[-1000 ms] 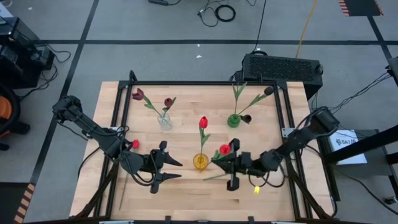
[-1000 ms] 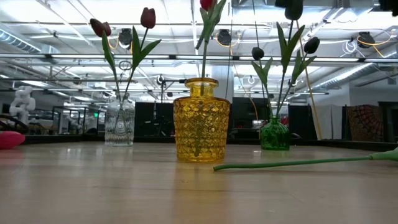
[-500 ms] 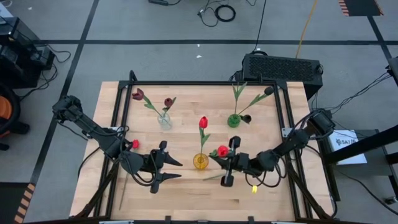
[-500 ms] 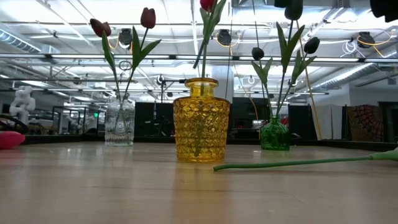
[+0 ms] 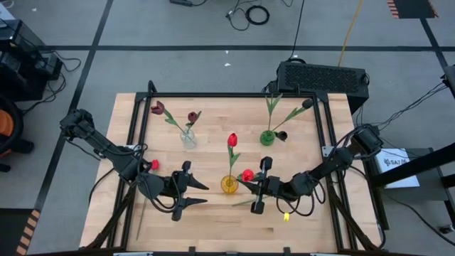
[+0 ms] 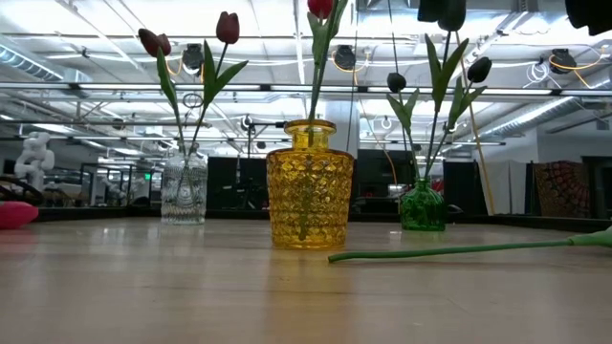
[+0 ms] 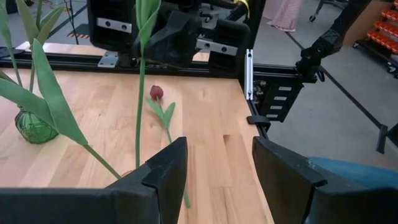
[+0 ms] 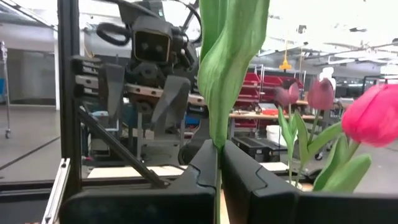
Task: Sort flowers into vase by color
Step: Put the right red flower into the yellow vase
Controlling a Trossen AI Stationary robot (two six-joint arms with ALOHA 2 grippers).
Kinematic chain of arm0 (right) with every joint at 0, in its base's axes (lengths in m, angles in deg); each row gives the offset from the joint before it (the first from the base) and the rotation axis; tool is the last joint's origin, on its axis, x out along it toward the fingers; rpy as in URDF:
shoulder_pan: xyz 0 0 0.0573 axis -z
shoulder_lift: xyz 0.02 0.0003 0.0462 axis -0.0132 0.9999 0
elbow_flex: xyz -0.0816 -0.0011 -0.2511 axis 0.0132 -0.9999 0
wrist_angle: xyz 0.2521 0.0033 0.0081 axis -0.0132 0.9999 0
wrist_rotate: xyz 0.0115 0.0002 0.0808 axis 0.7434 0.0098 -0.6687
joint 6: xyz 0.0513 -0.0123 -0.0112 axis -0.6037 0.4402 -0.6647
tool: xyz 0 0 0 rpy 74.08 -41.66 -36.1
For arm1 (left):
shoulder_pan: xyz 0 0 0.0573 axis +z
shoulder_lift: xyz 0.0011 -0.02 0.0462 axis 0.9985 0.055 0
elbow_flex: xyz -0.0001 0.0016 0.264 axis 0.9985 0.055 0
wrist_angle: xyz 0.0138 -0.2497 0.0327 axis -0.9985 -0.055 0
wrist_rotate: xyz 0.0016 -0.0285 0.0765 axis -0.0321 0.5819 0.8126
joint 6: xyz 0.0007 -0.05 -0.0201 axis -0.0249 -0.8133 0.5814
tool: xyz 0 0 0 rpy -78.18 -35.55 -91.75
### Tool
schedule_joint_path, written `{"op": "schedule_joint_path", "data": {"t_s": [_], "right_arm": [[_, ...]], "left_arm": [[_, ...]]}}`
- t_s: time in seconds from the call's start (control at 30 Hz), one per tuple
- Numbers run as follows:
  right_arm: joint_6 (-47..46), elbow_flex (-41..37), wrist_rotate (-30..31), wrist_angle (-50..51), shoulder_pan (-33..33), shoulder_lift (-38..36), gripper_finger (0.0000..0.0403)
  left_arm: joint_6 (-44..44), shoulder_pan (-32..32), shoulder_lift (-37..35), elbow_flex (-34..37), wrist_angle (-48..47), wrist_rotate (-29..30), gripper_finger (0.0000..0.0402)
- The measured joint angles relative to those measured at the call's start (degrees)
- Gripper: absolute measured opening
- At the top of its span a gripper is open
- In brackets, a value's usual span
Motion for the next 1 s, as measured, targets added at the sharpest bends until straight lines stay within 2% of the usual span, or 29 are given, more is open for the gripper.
{"op": "schedule_joint_path", "data": {"t_s": [0.23, 0.33, 0.47, 0.63, 0.73, 0.87, 1.0], "right_arm": [[-3.98, -0.02, -0.36, 4.24, 1.64, 0.0, 0.0], [-5.97, -0.02, 0.57, 4.51, 1.93, 0.0, 0.0012], [-6.43, -0.02, 2.0, 4.59, 1.12, 0.0, 0.005], [-10.89, -0.03, 10.49, 9.47, -0.92, -0.02, 0.0109], [-14.44, -0.04, 12.13, 13.27, -2.68, -0.96, 0.0144], [-20.78, -0.04, 13.22, 22.26, -5.8, -4.76, 0.0187], [-28.45, -0.04, 13.31, 36.31, -10.07, -11.6, 0.0219]], "left_arm": [[-0.02, 0.04, 0.0, 0.0, 0.02, 0.0, 0.0189], [0.01, 0.05, 0.0, 0.0, 0.0, -0.01, 0.0189], [-0.02, 0.04, 0.0, 0.0, 0.0, -0.01, 0.0189], [-0.04, 0.05, 0.0, 0.0, 0.0, -0.04, 0.0189], [-0.06, 0.04, 0.0, 0.0, -0.02, -0.04, 0.0189], [-0.08, 0.04, 0.0, 0.0, -0.04, -0.07, 0.0189], [-0.08, 0.02, 0.0, 0.0, -0.09, -0.09, 0.0189]]}}
